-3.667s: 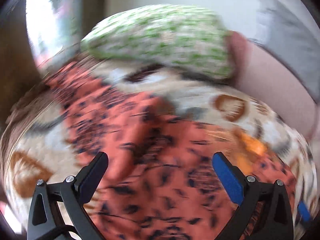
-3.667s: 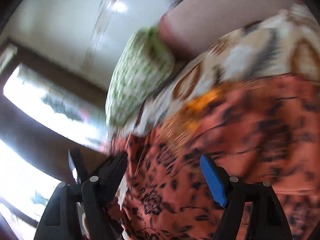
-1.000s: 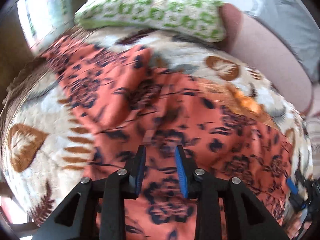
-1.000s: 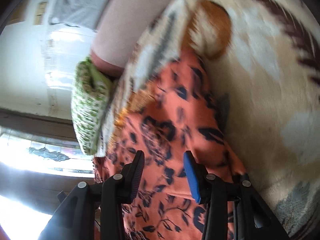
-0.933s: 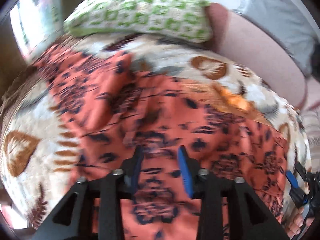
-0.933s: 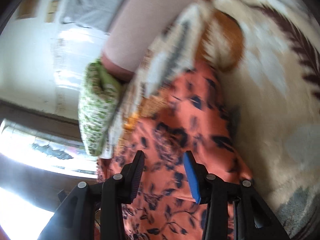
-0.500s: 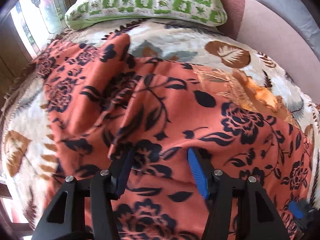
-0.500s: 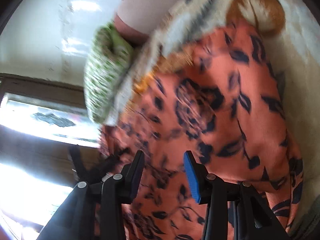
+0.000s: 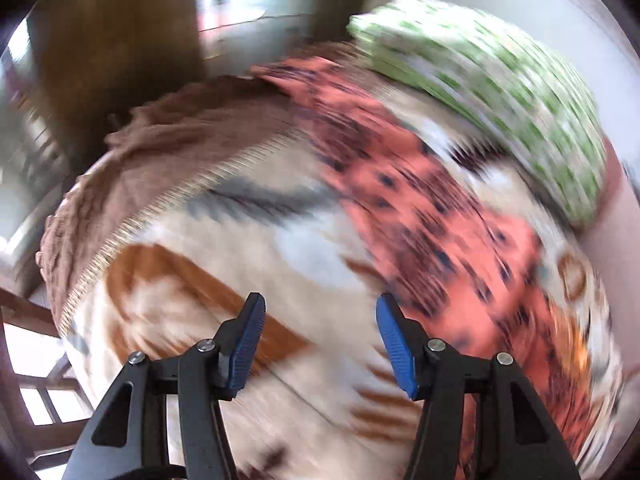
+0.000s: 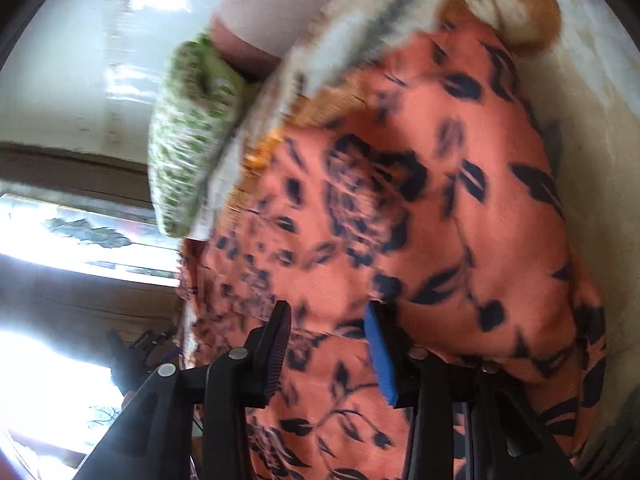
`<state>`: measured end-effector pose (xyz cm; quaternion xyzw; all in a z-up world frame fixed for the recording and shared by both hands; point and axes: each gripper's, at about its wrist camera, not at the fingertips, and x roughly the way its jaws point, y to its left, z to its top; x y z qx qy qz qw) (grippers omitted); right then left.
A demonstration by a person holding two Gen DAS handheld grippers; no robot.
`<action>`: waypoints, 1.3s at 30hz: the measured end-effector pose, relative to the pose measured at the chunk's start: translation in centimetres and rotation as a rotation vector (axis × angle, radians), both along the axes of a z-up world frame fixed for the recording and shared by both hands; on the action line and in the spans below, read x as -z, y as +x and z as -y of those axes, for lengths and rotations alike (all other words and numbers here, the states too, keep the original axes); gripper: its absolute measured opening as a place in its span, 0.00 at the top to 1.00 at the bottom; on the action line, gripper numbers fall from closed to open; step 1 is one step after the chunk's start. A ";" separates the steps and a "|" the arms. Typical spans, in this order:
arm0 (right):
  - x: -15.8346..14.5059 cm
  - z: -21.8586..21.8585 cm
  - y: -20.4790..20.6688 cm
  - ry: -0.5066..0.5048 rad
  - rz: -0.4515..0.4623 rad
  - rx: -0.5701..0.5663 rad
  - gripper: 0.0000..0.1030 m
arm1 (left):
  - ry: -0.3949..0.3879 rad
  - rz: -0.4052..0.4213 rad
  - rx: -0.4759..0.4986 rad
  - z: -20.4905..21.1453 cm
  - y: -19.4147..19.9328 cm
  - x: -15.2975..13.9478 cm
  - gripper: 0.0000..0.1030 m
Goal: Fold small clothes
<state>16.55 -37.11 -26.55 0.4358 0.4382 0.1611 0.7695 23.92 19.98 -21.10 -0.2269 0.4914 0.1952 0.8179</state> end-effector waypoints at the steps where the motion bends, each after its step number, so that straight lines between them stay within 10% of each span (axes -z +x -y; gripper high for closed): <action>1: -0.6 -0.4 -0.1 -0.013 0.028 -0.010 0.59 | -0.035 0.006 -0.041 -2.0 0.3 0.1 0.43; 14: -0.3 -3.0 1.1 -0.101 0.083 -0.053 0.59 | -0.277 0.093 -0.314 -10.7 7.9 3.7 0.34; 23: 0.9 -3.2 2.0 -0.130 0.046 -0.063 0.59 | -0.211 0.162 -0.312 -11.4 13.4 4.6 0.24; 25: 0.8 -3.2 2.0 -0.138 0.047 -0.065 0.59 | -0.170 0.165 -0.277 -10.6 14.1 4.3 0.34; 27: 0.9 -3.2 2.0 -0.144 0.047 -0.065 0.59 | -0.136 0.146 -0.209 -9.8 15.5 4.5 0.89; 32: 0.6 -2.7 2.0 -0.162 0.053 -0.042 0.59 | 0.104 0.109 -0.065 -5.4 16.8 2.6 0.94; 39: -0.4 -0.7 1.4 -0.138 0.073 0.035 0.59 | 0.181 0.315 0.229 4.5 14.2 -5.5 0.95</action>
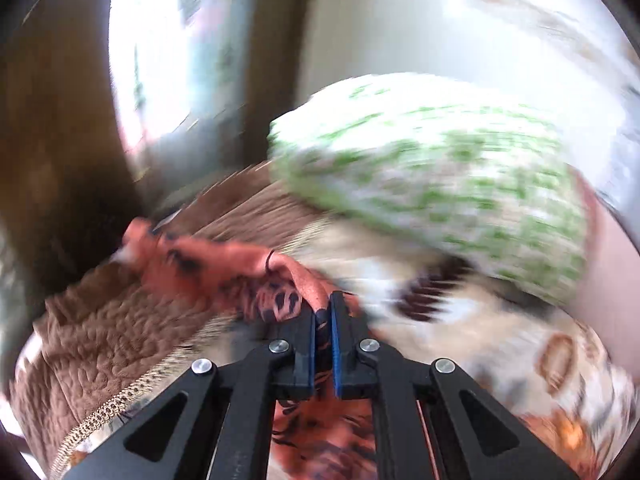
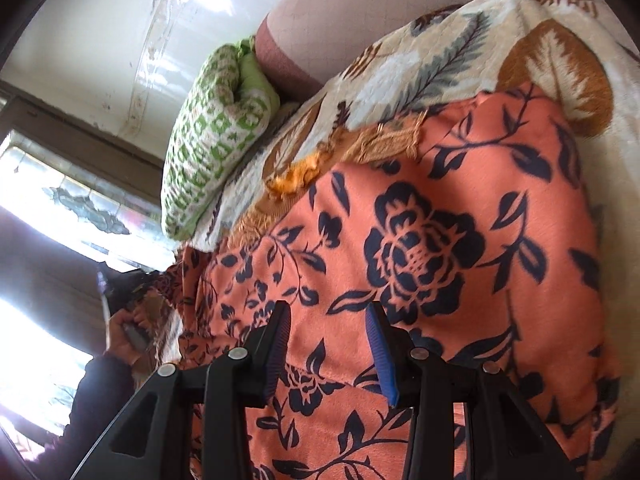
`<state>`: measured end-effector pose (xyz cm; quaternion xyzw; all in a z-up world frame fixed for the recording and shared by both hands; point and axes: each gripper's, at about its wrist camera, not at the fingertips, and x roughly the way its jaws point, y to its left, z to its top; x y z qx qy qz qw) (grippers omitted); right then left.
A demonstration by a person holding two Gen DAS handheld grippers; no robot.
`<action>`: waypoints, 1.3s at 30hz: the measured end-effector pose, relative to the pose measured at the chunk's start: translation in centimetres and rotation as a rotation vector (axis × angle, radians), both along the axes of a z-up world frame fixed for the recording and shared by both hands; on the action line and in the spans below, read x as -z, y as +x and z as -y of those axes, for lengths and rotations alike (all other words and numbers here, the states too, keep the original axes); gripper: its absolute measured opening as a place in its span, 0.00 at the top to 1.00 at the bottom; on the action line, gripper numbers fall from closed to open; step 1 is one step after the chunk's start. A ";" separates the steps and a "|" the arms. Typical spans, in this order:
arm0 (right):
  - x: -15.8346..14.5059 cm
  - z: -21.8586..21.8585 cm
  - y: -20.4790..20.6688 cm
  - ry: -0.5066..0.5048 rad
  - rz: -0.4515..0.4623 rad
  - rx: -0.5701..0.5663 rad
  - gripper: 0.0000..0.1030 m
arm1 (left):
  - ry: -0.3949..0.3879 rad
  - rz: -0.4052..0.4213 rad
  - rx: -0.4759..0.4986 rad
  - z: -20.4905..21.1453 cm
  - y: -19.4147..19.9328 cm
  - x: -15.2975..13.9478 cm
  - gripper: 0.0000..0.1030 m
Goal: Fold small clothes
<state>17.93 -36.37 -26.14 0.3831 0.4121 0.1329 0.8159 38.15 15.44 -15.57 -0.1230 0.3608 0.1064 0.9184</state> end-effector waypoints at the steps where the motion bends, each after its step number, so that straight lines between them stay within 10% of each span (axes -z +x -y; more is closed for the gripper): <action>1: -0.2 0.4 -0.1 0.010 0.007 0.014 0.59 | 0.010 0.016 0.036 1.3 -0.5 -1.0 0.95; 12: -2.3 5.4 -2.4 0.129 0.079 0.164 0.59 | 0.063 0.109 0.662 28.8 -10.6 -10.1 0.93; 15: -2.4 7.6 -3.4 0.161 0.092 0.265 0.48 | 0.057 0.016 0.876 34.5 -13.7 -8.7 0.49; 18: -2.3 9.6 -4.2 0.227 0.097 0.336 0.38 | 0.101 0.041 0.945 36.3 -17.2 -8.2 0.37; 24: -3.3 9.5 -4.2 0.208 0.115 0.311 0.34 | 0.017 0.106 0.699 29.0 -15.5 -6.5 0.21; 29: -3.2 7.1 -2.8 0.148 0.069 0.225 0.34 | 0.064 0.016 0.409 22.4 -13.9 -1.2 0.21; 39: 1.7 4.9 2.1 0.223 -0.054 0.128 0.37 | 0.121 -0.163 0.178 18.2 -11.7 6.9 0.21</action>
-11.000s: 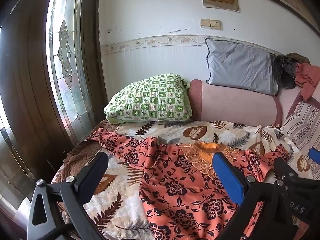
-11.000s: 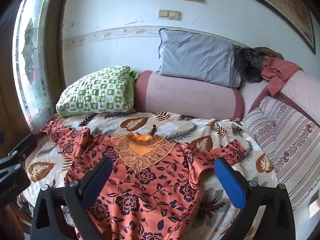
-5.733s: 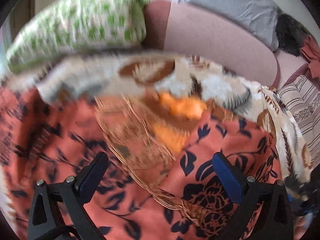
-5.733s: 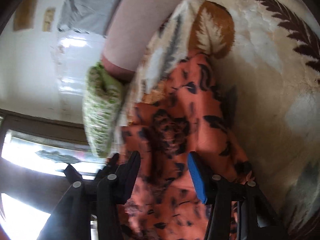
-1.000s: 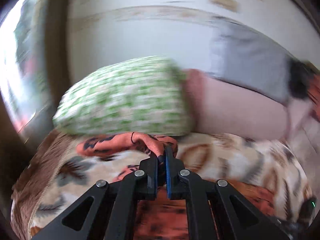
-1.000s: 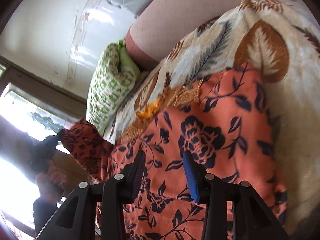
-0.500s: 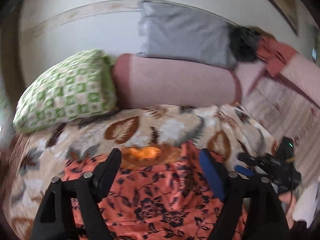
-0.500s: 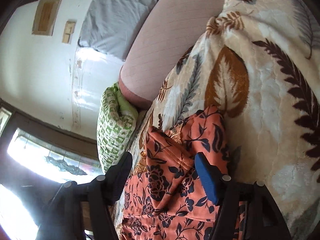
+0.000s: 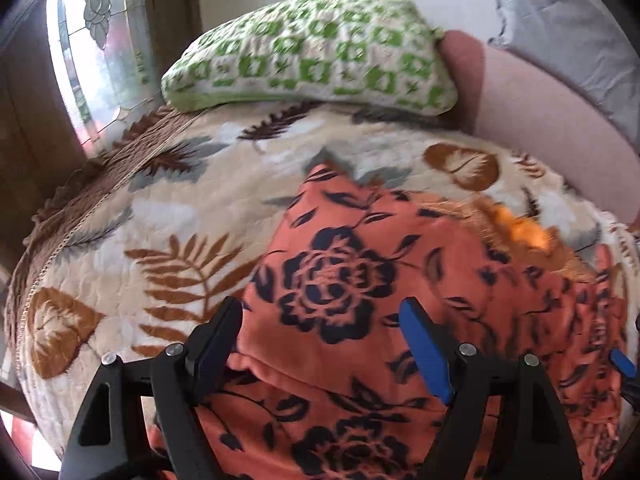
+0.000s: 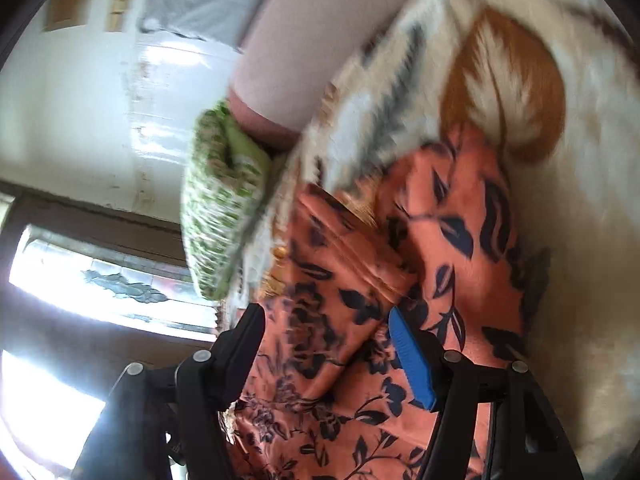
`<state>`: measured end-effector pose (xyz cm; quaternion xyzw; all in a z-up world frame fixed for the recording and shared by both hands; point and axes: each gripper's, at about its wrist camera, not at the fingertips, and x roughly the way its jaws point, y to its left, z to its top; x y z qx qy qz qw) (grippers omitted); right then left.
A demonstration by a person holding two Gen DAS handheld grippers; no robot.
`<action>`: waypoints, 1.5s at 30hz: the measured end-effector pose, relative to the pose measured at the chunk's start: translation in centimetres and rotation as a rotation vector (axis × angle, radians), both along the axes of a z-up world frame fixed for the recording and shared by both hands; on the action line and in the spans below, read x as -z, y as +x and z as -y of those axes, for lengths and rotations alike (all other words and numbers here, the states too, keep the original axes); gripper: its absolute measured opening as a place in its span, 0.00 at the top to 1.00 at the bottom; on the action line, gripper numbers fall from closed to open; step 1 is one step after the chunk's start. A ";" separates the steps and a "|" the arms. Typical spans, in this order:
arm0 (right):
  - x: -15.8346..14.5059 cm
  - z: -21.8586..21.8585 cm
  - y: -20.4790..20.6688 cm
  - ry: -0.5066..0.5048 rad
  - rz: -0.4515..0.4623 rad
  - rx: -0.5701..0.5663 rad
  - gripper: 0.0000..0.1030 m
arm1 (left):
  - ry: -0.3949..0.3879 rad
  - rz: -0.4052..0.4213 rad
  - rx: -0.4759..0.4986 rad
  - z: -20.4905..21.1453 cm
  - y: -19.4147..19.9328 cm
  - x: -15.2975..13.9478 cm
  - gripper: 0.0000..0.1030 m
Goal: Fold small clothes
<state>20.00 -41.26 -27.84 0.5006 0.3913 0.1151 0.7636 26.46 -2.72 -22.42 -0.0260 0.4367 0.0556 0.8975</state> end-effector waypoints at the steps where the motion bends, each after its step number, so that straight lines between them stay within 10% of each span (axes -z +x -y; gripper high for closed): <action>1: 0.2 -0.2 0.4 -0.011 -0.008 -0.003 0.40 | 0.011 0.006 -0.022 -0.4 0.2 0.2 0.21; 7: 1.3 -0.2 2.1 -0.046 -0.017 0.080 0.48 | -0.021 -0.050 -0.093 -2.0 0.7 1.2 0.21; 11: 1.7 0.6 1.5 -0.054 -0.014 0.124 0.88 | 0.003 -0.061 -0.096 -1.6 1.0 2.0 0.21; 13: 1.4 1.5 0.2 -0.017 0.010 0.161 0.91 | 0.009 -0.063 -0.105 -1.5 1.0 2.0 0.21; 20: -4.0 1.3 -7.0 -0.168 0.064 0.236 0.91 | 0.008 -0.055 -0.133 -2.4 0.6 1.8 0.21; 26: -2.2 -0.5 -10.2 -0.379 -0.234 0.170 0.88 | 0.031 -0.082 -0.124 -2.3 0.6 2.1 0.21; 30: -3.4 0.0 -11.5 -0.347 -0.222 0.186 0.88 | -0.001 -0.075 -0.124 -3.0 0.6 1.7 0.21; 34: -7.2 -0.4 -9.0 -0.378 -0.089 0.149 0.88 | -0.067 -0.047 -0.135 -3.9 0.9 1.0 0.21; 45: -1.9 -2.0 1.5 -0.472 -0.263 0.025 0.88 | 0.003 -0.103 -0.215 -6.3 2.9 2.5 0.19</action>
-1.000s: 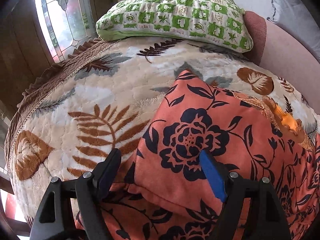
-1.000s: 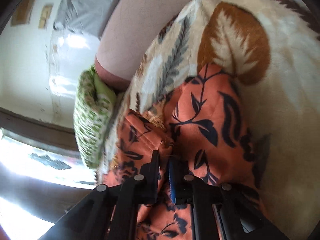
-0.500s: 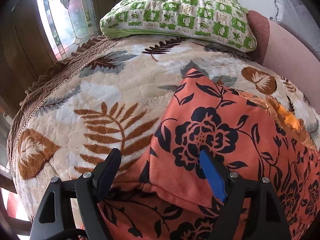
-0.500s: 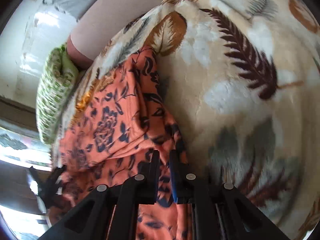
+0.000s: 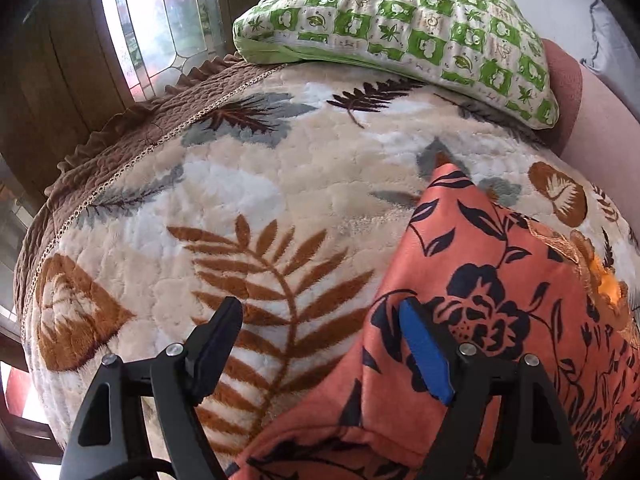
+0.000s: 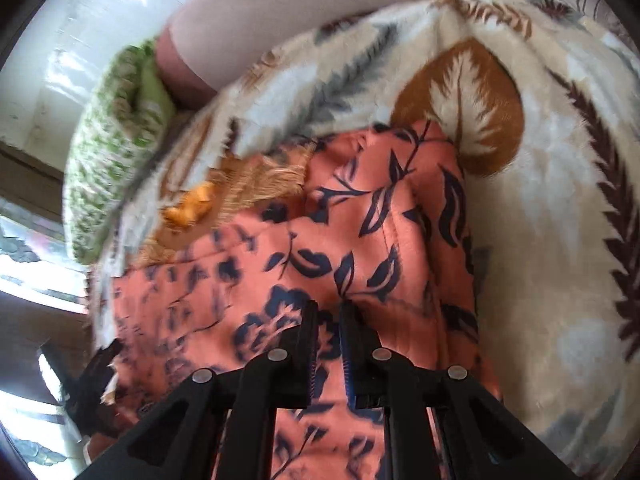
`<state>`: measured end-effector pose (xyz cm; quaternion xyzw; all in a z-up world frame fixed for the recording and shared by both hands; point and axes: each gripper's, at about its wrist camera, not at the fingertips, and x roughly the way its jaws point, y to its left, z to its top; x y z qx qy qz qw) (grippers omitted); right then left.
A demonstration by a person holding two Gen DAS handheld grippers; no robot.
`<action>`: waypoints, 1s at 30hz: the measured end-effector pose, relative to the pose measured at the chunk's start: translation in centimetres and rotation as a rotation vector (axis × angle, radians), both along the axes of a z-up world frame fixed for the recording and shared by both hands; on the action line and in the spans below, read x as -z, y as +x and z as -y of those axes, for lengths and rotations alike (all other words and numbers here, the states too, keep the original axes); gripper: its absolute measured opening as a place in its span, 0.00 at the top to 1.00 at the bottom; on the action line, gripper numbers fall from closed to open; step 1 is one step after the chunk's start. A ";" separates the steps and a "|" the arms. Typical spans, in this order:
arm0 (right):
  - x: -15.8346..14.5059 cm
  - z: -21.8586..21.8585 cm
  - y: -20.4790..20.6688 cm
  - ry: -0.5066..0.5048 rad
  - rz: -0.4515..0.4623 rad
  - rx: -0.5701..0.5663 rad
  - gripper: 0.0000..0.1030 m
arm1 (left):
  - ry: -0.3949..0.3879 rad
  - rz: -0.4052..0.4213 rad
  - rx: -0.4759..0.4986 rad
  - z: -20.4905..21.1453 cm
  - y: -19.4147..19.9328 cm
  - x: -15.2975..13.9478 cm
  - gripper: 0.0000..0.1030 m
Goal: Fold small clothes
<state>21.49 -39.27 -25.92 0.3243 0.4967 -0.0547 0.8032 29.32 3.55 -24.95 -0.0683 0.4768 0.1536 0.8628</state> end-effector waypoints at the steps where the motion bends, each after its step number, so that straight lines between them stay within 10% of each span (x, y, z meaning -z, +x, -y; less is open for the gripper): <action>1: 0.2 0.4 0.4 0.007 0.012 0.011 0.89 | 0.025 -0.001 0.007 0.1 0.1 0.0 0.19; 6: -1.5 0.5 0.9 0.020 0.043 0.029 0.86 | 0.050 -0.012 -0.012 -0.9 0.4 -0.1 0.19; 12: -5.0 -8.8 4.1 0.076 0.146 -0.263 0.86 | 0.019 0.112 0.044 -0.3 -0.6 -3.1 0.21; 19: -1.5 -17.1 8.9 0.038 0.064 -0.339 0.87 | 0.068 -0.038 0.149 1.6 1.0 0.1 0.19; 30: 0.6 -10.4 0.7 0.037 -0.031 -0.307 0.88 | 0.134 -0.017 0.166 1.8 -0.2 -1.0 0.19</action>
